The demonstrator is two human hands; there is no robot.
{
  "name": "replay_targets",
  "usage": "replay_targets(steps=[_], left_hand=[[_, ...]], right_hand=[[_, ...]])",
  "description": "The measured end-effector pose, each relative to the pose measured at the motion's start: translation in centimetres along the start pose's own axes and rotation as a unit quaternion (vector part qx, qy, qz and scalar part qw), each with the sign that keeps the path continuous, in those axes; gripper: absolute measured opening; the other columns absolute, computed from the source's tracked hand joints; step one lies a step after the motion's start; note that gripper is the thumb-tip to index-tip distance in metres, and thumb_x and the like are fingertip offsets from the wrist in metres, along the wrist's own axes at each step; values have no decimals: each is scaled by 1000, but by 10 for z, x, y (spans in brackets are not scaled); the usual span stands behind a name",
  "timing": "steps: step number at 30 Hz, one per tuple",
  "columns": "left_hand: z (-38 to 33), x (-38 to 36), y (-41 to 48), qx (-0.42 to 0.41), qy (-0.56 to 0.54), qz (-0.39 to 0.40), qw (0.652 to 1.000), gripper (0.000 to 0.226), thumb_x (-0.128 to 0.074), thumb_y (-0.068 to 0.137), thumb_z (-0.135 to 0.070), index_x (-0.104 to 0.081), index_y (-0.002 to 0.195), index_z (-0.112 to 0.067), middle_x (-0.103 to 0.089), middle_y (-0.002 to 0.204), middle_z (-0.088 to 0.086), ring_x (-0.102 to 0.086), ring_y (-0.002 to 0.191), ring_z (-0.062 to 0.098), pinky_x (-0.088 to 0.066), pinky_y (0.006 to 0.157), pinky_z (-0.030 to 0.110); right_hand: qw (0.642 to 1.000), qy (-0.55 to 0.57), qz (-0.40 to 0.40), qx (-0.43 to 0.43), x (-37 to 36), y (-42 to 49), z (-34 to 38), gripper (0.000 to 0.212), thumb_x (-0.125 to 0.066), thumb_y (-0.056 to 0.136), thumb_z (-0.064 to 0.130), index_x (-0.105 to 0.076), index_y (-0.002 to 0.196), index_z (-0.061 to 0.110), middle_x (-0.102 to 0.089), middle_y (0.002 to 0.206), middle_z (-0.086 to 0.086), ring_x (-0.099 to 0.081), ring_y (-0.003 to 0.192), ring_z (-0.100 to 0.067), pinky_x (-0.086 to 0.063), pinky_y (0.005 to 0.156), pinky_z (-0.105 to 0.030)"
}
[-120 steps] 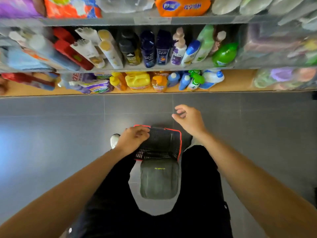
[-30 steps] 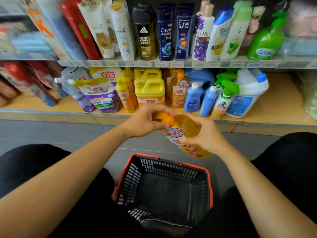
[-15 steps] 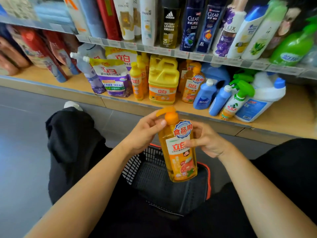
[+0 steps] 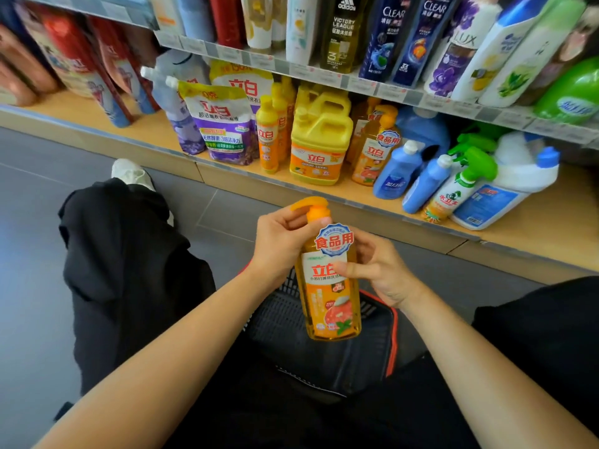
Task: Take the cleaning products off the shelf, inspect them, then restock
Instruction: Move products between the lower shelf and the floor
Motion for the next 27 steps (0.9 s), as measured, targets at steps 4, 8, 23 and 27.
replay_targets(steps=[4, 8, 23, 27], left_hand=[[3, 5, 1, 31, 4, 5, 1000, 35, -80, 75, -21, -74, 107, -10, -79, 99, 11, -76, 86, 21, -61, 70, 31], [0, -2, 4, 76, -26, 128, 989, 52, -82, 74, -37, -71, 115, -9, -75, 110, 10, -73, 97, 25, -61, 82, 36], [-25, 7, 0, 24, 152, 27, 988, 32, -58, 101, -25, -66, 131, -15, -76, 115, 0, -72, 107, 15, -56, 87, 28], [-23, 1, -6, 111, 206, 92, 968, 49, -60, 95, -48, -57, 139, -28, -73, 122, -3, -69, 114, 16, -52, 100, 40]], right_hand=[[1000, -1, -13, 2, 3, -1, 1, 68, -85, 69, 6, -62, 133, 15, -74, 117, -10, -70, 108, -24, -58, 81, -29], [992, 85, 79, -41, -12, -2, -1, 60, -87, 67, 13, -67, 124, 14, -69, 123, -19, -67, 112, -34, -56, 91, -45], [998, 30, -46, 16, -5, -3, 24, 63, -88, 67, 20, -67, 126, 24, -74, 117, -10, -70, 111, -31, -56, 90, -44], [989, 84, -106, 54, 10, -5, 45, 62, -87, 64, 23, -67, 123, 19, -74, 117, -9, -69, 112, -33, -55, 85, -43]])
Point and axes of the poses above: each hand's wrist, its own y-axis towards the middle knuckle, its own x-axis out of the back of the hand, z = x × y, the point moved 7 cm from there along y, towards the middle knuckle
